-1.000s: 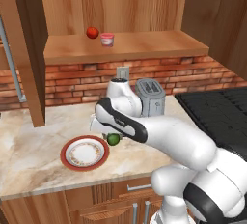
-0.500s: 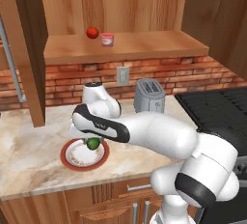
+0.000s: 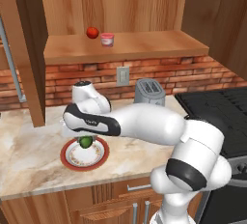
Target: Pick the avocado and bread from the counter and place them on the plate. Then pick the jam from the cabinet and place it next to the plate. Lastly close the cabinet door.
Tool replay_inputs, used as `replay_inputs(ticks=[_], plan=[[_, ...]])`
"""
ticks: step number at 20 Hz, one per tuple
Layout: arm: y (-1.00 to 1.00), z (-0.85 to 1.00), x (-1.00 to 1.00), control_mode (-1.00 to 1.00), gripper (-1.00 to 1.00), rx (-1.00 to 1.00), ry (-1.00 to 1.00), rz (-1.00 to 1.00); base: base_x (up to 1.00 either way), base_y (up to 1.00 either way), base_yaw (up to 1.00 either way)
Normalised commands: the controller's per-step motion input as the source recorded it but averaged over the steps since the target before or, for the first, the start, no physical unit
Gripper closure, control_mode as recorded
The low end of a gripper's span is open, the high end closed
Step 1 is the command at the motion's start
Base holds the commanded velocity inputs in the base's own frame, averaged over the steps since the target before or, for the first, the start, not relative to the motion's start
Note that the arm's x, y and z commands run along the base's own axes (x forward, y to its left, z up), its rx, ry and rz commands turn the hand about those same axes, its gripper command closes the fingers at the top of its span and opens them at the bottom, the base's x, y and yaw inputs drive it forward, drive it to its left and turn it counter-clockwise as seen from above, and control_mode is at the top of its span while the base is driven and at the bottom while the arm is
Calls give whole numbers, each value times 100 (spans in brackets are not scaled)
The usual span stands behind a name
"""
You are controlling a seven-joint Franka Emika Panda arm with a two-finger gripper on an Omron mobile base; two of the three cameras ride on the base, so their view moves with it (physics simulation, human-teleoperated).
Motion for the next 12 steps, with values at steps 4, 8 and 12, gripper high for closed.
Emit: replay_inputs(ticks=[4,8,12], plan=[[0,-30,0,-100,100,0,0,0,0,0,0],[0,-31,0,-100,100,-1,0,0,0,0,0],[0,-26,0,-100,100,0,0,0,0,0,0]])
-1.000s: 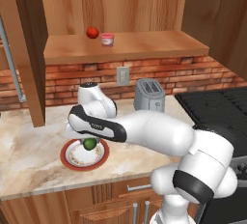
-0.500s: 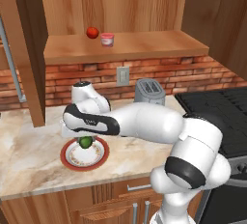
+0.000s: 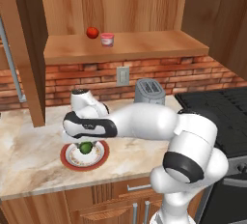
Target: Pick the avocado and bread from the counter and place them on the plate. Then pick the jam from the cabinet and place it next to the plate. Lastly close the cabinet door.
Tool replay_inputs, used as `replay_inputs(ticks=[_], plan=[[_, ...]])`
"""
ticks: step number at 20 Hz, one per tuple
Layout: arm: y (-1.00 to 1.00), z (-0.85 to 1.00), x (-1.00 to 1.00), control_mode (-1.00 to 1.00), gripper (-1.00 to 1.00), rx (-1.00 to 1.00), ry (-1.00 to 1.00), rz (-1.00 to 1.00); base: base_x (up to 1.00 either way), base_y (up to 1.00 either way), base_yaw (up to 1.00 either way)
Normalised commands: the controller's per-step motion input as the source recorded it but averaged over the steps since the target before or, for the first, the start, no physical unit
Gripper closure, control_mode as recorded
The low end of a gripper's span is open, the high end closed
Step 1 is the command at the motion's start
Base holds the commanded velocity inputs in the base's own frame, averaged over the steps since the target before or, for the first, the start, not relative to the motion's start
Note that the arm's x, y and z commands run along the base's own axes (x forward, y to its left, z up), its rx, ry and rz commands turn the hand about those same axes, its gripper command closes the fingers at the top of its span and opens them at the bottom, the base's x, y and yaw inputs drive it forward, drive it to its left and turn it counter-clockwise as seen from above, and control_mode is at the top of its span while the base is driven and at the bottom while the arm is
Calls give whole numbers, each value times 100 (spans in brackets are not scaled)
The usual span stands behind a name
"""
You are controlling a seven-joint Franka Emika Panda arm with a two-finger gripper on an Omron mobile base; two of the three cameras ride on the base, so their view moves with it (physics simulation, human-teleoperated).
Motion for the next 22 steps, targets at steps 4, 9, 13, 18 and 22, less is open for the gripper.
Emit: replay_inputs(ticks=[4,9,13,18,22], plan=[[0,-28,0,-100,100,-1,0,0,0,0,0],[6,-27,0,-100,100,-2,-2,0,0,0,0],[7,-24,0,-100,100,-1,-4,0,0,0,0],[4,-16,9,-100,100,0,-8,0,0,0,0],[1,-15,11,-100,100,0,-5,0,0,0,0]])
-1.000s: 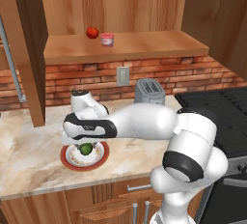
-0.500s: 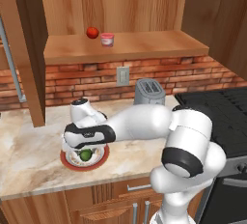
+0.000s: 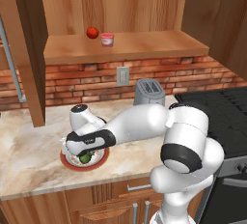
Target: Pick the avocado and bread from the counter and place them on the plate. Then pick the jam from the cabinet and place it next to the plate. Lastly close the cabinet door.
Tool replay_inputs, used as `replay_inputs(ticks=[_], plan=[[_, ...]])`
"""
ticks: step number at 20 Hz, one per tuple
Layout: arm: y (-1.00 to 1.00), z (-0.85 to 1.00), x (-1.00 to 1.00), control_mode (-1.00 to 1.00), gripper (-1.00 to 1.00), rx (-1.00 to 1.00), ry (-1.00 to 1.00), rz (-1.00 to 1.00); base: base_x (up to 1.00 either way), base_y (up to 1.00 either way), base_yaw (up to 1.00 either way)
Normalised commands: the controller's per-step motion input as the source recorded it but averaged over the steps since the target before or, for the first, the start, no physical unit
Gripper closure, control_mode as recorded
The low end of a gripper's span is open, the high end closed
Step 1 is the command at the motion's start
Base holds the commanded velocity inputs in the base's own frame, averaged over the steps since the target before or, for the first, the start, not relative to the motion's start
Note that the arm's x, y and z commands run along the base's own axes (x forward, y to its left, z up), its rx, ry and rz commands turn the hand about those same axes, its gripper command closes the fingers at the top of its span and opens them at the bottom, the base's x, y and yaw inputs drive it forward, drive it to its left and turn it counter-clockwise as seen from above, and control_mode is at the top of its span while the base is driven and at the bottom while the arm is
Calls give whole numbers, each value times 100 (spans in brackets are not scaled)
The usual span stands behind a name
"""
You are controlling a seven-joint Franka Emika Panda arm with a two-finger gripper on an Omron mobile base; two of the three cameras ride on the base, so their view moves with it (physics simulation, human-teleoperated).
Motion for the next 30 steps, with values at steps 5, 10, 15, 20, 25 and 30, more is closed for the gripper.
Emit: replay_inputs(ticks=[5,10,15,20,25,30], plan=[[2,-13,2,-100,100,0,-7,0,0,0,0],[0,-11,0,-100,100,0,-5,0,0,0,0],[0,-9,0,-100,100,0,-6,0,0,0,0],[0,-5,0,-100,100,0,-5,0,0,0,0],[0,0,0,-100,-100,0,-6,0,0,0,0],[-7,8,0,-100,-100,3,-13,0,0,0,0]])
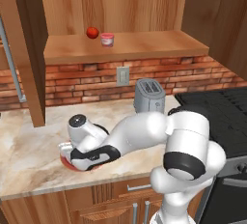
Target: Pick the avocado and bread from the counter and place them on the plate. Then pick the jam from the cabinet and place it next to the plate. Lastly close the cabinet door.
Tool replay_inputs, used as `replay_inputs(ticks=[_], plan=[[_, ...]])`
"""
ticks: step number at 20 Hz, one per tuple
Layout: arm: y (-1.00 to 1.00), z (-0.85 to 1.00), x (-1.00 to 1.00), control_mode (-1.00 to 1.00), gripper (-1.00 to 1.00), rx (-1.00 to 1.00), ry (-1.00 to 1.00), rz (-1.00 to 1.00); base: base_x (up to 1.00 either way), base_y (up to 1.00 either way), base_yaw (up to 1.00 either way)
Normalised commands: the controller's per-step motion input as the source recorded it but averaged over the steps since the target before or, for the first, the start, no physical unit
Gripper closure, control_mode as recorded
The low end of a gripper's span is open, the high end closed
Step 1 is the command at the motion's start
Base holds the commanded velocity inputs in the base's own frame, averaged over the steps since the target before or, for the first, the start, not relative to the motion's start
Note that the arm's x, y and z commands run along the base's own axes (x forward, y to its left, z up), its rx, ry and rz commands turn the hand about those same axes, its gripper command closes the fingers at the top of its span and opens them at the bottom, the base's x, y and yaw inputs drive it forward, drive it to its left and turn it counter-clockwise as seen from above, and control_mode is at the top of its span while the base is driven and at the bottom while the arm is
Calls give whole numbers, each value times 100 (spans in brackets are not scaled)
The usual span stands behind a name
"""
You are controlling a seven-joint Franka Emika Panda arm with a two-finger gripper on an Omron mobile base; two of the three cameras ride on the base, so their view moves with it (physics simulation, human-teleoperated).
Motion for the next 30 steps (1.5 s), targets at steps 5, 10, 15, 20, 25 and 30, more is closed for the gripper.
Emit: replay_inputs(ticks=[5,10,15,20,25,30], plan=[[-7,19,0,-100,-100,4,-19,0,0,0,0],[-11,41,0,-100,-100,5,-12,0,0,0,0],[-20,52,-2,-100,-100,5,0,0,0,0,0],[-27,50,-3,-100,-100,1,11,-6,0,0,0],[-54,29,-22,-100,-100,1,1,-3,0,0,0],[-58,17,-16,-100,-100,1,-1,-1,0,0,0]])
